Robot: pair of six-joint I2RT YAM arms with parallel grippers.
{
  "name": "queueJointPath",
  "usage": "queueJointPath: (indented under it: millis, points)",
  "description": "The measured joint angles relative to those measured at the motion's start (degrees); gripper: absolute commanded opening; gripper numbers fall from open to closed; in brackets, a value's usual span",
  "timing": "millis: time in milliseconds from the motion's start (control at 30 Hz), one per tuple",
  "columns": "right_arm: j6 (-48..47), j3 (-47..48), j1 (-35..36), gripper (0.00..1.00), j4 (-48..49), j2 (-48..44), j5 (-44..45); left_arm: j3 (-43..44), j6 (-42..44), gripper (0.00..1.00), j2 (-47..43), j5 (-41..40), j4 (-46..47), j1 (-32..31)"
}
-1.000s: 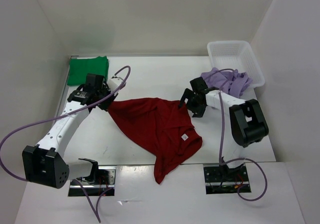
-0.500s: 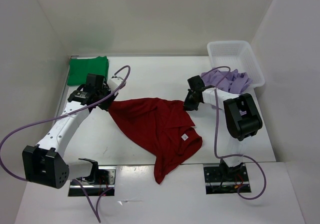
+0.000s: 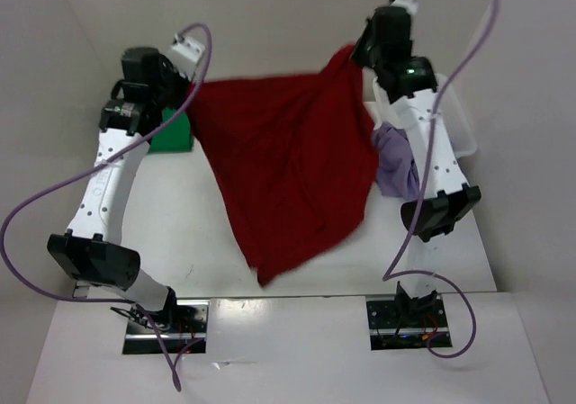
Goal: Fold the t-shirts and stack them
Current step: Flatten out the tshirt
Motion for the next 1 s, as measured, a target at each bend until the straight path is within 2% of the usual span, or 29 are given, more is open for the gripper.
queueJointPath:
  millis: [33, 100, 200, 267, 400, 533, 733, 833, 967, 1000]
  points:
    - [-1.2, 6.6, -0.2, 0.00, 0.6, 0.1, 1.2, 4.2, 0.2, 0.00, 0.5, 0.1, 0.9, 0.5]
    - [-2.9, 12.3, -0.5, 0.00, 0.5, -2.7, 3.1, 9.6, 1.1, 0.00, 0.7, 0.4, 2.1, 1.3]
    - [-5.4, 13.9, 0.8, 0.00, -0.4, -7.5, 6.2, 12.1, 2.1, 0.00, -0.7, 0.5, 3.8, 1.9]
    - [-6.9, 11.0, 3.3, 0.00, -0.7, -10.4, 8.1, 9.9, 3.1, 0.00, -2.0, 1.2, 4.3, 2.3]
    - [-8.3, -4.5, 8.3, 0.00, -2.0, -15.5, 11.8, -3.0, 6.7, 0.00, -5.1, 2.8, 5.0, 2.5]
    - [-6.7, -29.1, 13.1, 0.00, -1.7, -20.4, 14.1, -18.0, 9.3, 0.00, -6.8, 3.3, 4.6, 2.6]
    - [4.9, -62.4, 21.0, 0.00, -1.9, -28.4, 8.0, -41.2, 14.7, 0.00, -14.1, 3.4, 1.0, 2.7]
    - [11.9, -71.8, 27.5, 0.00, -2.1, -28.9, 3.3, -50.2, 16.4, 0.00, -16.9, 3.2, -0.5, 2.7]
    - [19.3, -75.7, 36.7, 0.00, -1.8, -24.5, -3.0, -56.7, 16.5, 0.00, -17.1, 3.0, -2.4, 3.0]
    - [20.7, -76.2, 38.5, 0.08, -1.5, -23.4, -4.6, -57.3, 16.5, 0.00, -17.3, 3.0, -2.7, 3.2]
